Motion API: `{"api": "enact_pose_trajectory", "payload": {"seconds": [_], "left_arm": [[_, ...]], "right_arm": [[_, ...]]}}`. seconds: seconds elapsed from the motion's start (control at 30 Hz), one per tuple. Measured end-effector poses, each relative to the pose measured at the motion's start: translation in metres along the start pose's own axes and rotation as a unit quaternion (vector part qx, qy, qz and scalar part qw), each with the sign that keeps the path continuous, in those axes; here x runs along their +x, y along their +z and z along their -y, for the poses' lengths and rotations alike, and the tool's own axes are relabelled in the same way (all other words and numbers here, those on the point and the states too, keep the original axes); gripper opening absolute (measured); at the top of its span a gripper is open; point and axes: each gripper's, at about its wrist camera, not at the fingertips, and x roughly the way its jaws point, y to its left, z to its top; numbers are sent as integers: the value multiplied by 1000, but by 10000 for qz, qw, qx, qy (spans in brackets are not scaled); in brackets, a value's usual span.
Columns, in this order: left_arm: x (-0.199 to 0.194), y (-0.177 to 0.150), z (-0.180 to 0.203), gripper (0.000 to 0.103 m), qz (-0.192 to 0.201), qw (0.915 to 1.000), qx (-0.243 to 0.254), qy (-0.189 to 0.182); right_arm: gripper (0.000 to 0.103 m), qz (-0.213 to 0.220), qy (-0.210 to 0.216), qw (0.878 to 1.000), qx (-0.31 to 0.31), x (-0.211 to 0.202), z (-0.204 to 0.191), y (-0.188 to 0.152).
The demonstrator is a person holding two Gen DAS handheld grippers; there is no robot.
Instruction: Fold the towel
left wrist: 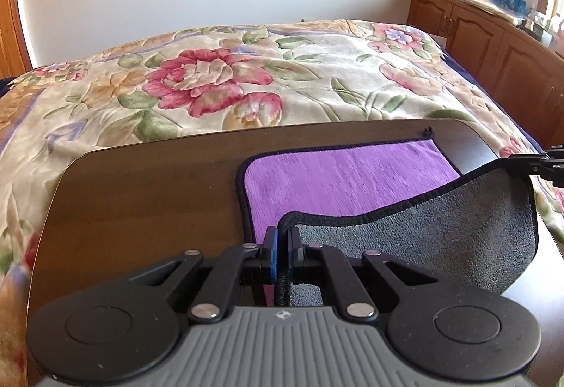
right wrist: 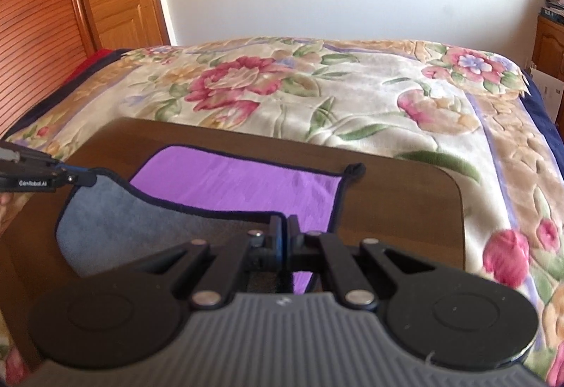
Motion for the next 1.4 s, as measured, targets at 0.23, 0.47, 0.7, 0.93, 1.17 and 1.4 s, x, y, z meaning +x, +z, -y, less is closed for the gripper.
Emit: {"api": "enact_pose_trajectory", "payload": {"seconds": [0.23, 0.47, 0.7, 0.93, 1.17, 1.4], "left_arm": [[11, 11, -3, 2, 56, 10000, 15, 47], [26, 28, -9, 2, 96, 9999, 11, 119], [43, 42, -13, 2, 93, 9998, -27, 159], [55, 48, -15, 2, 126, 9997, -80, 170], [68, 51, -15, 2, 85, 9996, -86, 256], [78, 57, -14, 2, 100, 9994, -72, 324]], "right_arm": [[3, 46, -23, 10000, -78, 12, 5, 10], [3, 73, -73, 9998, -150, 28, 13, 24], [3, 90, -93, 9998, -178, 45, 22, 35], [3, 145, -29, 9998, -97, 57, 28, 38], [3, 163, -41, 9998, -85, 65, 32, 38], [3, 152, -68, 9998, -94, 72, 38, 40]]}}
